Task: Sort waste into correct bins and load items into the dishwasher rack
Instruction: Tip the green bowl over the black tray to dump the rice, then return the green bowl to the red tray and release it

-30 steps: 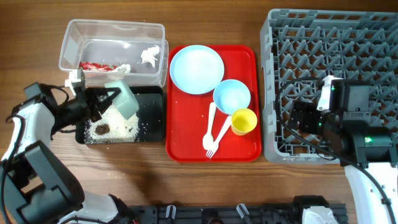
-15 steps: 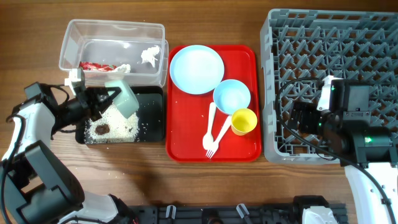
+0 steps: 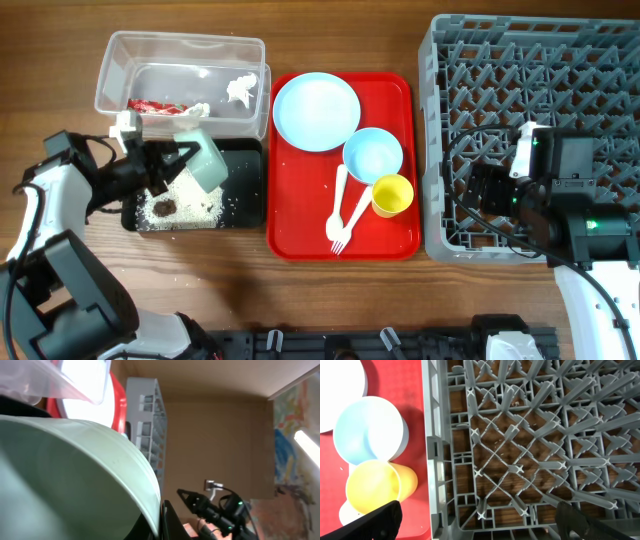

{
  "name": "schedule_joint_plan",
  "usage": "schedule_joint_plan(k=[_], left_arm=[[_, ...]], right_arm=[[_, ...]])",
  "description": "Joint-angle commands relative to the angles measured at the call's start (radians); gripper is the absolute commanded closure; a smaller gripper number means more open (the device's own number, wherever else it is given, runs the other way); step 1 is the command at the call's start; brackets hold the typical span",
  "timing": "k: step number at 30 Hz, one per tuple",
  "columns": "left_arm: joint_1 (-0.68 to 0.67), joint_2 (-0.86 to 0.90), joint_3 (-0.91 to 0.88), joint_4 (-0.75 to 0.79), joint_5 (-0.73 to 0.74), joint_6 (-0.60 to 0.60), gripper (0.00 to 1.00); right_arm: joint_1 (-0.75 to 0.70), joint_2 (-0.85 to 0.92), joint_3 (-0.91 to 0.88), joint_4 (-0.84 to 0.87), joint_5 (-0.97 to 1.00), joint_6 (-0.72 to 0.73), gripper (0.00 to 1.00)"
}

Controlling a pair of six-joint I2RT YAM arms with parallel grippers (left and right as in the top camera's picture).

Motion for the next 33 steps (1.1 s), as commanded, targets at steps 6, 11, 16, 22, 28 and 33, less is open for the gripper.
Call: schedule_joint_plan(k=[6,11,16,22,28,33], left_arm=[[-0.274,-0.205,0.046,0.045,-0.33,-0.062,0.96],[-0.571,-0.249,0.055,0.171,-0.691,-0.217,0.96],[-0.9,-0.193,0.054,0.282,-1.066,-0.311,0.96],[-1.101,-0.082,0.054,0.323,-1.285,-0.366,0.96],[-1.151,0.043,0.054,0.359,-1.333,-0.367,0.96],[-1.149,0.047,0.056,0.372,-1.334,-0.366,0.65]], right_arm=[[0.0,0.006,0.023,0.0,0.017,0.018,0.0],[0.0,0.006,0.023,0.0,0.017,0.018,0.0],[0.0,0.006,0.023,0.0,0.017,0.018,0.0],[0.0,0.006,0.023,-0.002,0.017,0.018,0.0],[0.0,0.006,0.023,-0.002,0.017,0.018,0.0],[0.0,0.006,0.023,-0.005,0.017,0.018,0.0]])
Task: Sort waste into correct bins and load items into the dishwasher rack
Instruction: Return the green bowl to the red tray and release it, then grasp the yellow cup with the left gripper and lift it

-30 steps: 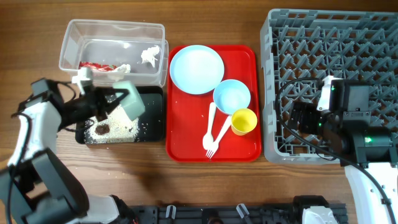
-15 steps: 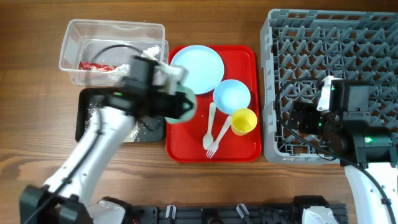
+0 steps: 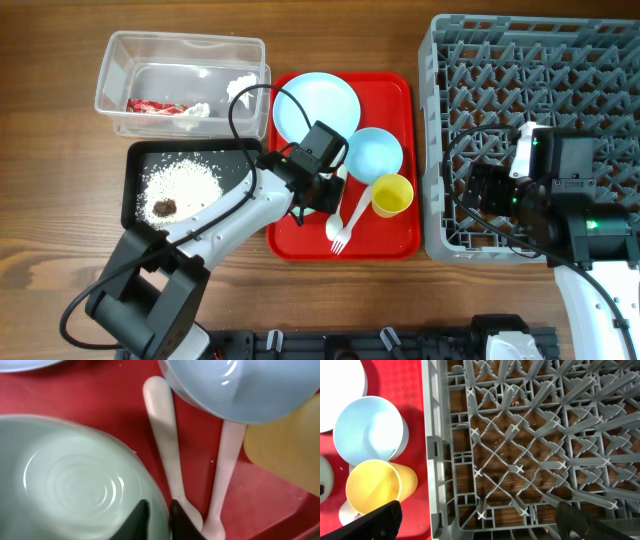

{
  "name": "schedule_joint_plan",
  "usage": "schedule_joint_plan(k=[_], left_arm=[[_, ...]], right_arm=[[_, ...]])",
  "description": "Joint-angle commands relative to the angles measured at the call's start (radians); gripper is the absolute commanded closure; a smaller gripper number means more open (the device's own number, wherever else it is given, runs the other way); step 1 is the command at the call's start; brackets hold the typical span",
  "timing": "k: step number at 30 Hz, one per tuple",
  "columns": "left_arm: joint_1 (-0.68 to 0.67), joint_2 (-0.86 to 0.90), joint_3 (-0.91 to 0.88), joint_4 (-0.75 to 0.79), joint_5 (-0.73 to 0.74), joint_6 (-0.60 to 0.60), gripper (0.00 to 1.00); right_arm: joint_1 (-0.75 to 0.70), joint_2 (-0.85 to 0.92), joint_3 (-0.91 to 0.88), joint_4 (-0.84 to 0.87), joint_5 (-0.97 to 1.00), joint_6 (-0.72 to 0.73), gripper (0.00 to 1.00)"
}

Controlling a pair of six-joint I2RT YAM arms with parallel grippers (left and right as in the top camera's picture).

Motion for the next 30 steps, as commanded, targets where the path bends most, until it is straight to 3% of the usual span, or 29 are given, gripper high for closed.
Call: schedule_joint_plan(k=[1,7,13,27,30], left_arm=[[-0.001,0.004,0.014,0.01,-0.029,-0.013,0.62],[-0.001,-0.035,0.097,-0.056,-0.028,-0.013,0.42],[-0.001,-0.061,0.17,0.037,0.101,-0.014,0.39],[-0.094,0.079,0.169,0.087,0.156,-0.063,0.43],[-0.11,0.123,0.169,0.074,0.156,-0.063,0.51]], right_arm=[[0.0,0.006,0.023,-0.005,0.018,0.018,0.0],[0.0,-0.01,0.047,-0.008,0.018,0.029,0.0],[0.0,-0.013,0.106,-0.003,0.058,0.055,0.0],[0.0,-0.006,0.107,-0.023,0.062,0.073,0.01],[0.0,-0.006,0.106,-0.038,0.062,0.071,0.0]])
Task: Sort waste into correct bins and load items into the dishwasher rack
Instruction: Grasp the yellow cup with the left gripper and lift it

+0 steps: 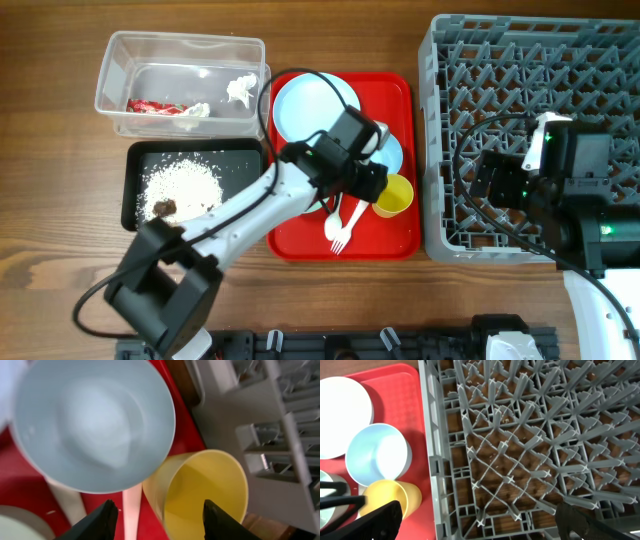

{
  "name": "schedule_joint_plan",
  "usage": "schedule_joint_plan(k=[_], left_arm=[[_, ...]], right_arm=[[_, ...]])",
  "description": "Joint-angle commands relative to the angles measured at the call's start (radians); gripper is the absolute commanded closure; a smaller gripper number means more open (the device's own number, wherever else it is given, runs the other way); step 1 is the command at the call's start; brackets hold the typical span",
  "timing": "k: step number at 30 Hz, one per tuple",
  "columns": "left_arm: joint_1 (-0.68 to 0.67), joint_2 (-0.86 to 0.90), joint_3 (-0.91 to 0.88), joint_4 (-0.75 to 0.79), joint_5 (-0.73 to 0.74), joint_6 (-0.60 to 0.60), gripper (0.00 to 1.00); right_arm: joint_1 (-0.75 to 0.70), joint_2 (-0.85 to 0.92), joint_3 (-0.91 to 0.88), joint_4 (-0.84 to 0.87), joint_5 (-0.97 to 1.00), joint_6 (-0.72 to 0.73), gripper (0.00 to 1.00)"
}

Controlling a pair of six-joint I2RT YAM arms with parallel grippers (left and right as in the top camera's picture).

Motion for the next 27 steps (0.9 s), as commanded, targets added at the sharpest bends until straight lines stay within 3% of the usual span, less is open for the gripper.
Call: schedule_joint_plan(k=[1,3,5,6,10,16,18,22,25,27], left_arm=[[-0.021,0.069,0.006,-0.023,0.017,-0.01,0.56],[-0.018,0.075,0.006,-0.036,0.014,-0.018,0.71],[-0.008,0.066,0.008,-0.036,0.015,-0.021,0.94],[0.0,0.06,0.009,-0.036,0.014,-0.032,0.96],[0.051,0.006,0.013,-0.045,0.082,-0.064,0.96],[0.22,-0.096,0.013,-0.04,0.373,-0.066,0.96],[0.318,-0.104,0.013,-0.028,0.474,-0.125,0.96],[0.483,-0.096,0.013,0.018,0.687,-0.229,0.96],[0.577,-0.088,0.013,0.082,0.885,-0.306,0.96],[0.609,-0.087,0.013,0.102,0.949,-0.332,0.96]], right_arm=[[0.0,-0.003,0.019,-0.016,0.021,0.013,0.0],[0.0,-0.003,0.019,-0.024,0.021,0.013,0.0],[0.0,-0.003,0.019,-0.027,0.021,0.013,0.0],[0.0,-0.003,0.019,-0.027,0.021,0.013,0.0],[0.0,0.005,0.019,-0.027,0.037,0.014,0.0],[0.0,0.061,0.019,-0.017,0.086,0.017,0.0],[0.0,0.099,0.019,-0.005,0.048,0.016,0.0],[0.0,0.169,0.019,0.039,-0.251,-0.097,0.0],[0.001,0.238,0.019,0.071,-0.687,-0.301,0.0],[0.001,0.272,0.019,0.075,-0.859,-0.389,0.0]])
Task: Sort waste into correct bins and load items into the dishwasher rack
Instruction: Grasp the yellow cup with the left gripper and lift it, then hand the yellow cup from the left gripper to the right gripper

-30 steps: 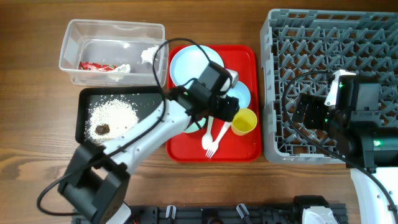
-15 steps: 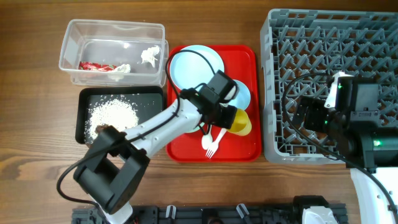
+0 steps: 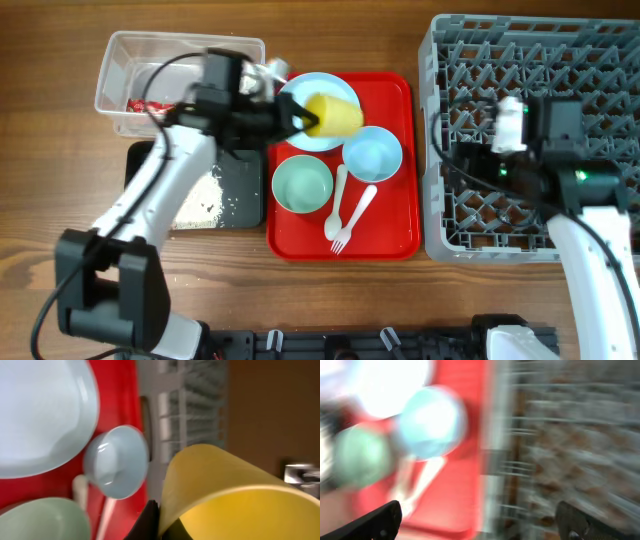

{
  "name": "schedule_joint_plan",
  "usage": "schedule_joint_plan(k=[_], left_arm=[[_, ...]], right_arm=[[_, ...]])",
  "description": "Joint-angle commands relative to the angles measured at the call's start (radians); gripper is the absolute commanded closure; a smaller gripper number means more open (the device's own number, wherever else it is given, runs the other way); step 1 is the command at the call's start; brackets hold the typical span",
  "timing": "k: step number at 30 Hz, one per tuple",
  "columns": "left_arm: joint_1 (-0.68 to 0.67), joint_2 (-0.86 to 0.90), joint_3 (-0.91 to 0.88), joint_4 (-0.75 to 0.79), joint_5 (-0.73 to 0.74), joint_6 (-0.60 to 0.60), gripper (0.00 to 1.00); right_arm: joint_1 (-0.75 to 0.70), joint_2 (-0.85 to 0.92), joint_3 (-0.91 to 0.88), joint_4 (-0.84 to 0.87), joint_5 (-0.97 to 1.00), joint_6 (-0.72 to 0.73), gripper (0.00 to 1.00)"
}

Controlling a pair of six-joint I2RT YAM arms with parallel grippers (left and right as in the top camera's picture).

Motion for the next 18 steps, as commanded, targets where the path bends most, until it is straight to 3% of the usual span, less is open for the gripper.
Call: schedule_joint_plan(k=[1,4,9,18], left_arm=[[0.071,0.003,0.011,0.034,0.31,-0.116,0.96],[0.078,0.003,0.011,0.035,0.349,-0.125,0.96],[0.032,0.003,0.011,0.04,0.36,-0.124,0.96],[-0.042,0.003,0.011,0.049,0.363,-0.125,0.96]], right_arm=[[0.003,0.075,0.018,0.012,-0.578,-0.277,0.0],[0.013,0.135,0.018,0.056,-0.761,-0.357,0.0],[0.042,0.216,0.018,0.225,-0.966,-0.34,0.0],[0.089,0.261,0.018,0.472,-1.016,-0.188,0.0]])
